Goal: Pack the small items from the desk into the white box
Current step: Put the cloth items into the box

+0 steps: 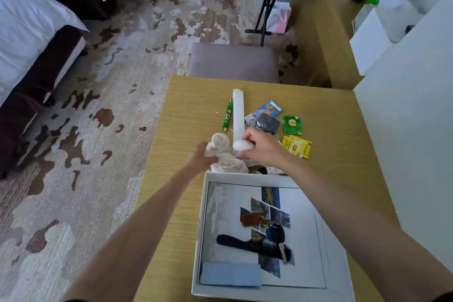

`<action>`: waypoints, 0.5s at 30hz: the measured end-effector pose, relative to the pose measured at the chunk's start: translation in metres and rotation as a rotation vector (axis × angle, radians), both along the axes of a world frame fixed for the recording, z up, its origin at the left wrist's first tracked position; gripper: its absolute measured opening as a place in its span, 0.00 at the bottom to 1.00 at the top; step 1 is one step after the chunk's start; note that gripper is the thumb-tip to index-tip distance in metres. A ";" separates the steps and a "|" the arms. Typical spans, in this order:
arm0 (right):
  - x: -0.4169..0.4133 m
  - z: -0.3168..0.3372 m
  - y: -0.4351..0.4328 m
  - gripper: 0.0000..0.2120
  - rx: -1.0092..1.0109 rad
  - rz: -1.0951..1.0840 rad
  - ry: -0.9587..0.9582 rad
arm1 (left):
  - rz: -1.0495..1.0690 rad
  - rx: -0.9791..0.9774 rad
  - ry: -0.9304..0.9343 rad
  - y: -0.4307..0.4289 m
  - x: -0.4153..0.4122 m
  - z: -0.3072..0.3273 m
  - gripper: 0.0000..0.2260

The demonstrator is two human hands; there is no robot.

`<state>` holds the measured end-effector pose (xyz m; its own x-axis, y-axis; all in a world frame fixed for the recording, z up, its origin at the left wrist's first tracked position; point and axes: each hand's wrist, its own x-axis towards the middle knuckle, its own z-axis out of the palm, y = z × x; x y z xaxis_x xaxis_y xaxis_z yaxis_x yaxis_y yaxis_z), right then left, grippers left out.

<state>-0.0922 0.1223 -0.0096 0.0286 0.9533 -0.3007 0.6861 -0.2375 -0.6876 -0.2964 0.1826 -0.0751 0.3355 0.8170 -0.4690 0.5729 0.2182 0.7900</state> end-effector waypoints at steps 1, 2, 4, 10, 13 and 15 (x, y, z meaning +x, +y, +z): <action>0.002 0.013 -0.005 0.18 0.051 -0.053 0.047 | 0.056 0.030 -0.016 0.001 -0.003 0.007 0.16; 0.004 0.026 -0.012 0.18 0.108 -0.102 0.104 | 0.114 0.054 -0.059 0.001 -0.006 0.017 0.16; 0.006 0.051 -0.031 0.17 0.221 -0.174 0.266 | 0.223 0.106 -0.181 -0.001 -0.014 0.039 0.16; 0.010 0.076 -0.099 0.15 0.218 -0.055 0.368 | 0.319 0.271 -0.391 -0.041 -0.029 0.098 0.13; 0.006 0.055 -0.126 0.15 0.081 0.109 0.236 | 0.322 0.250 -0.451 -0.067 -0.029 0.118 0.11; 0.000 0.034 -0.142 0.15 -0.021 0.196 0.122 | 0.336 0.237 -0.473 -0.083 -0.030 0.128 0.11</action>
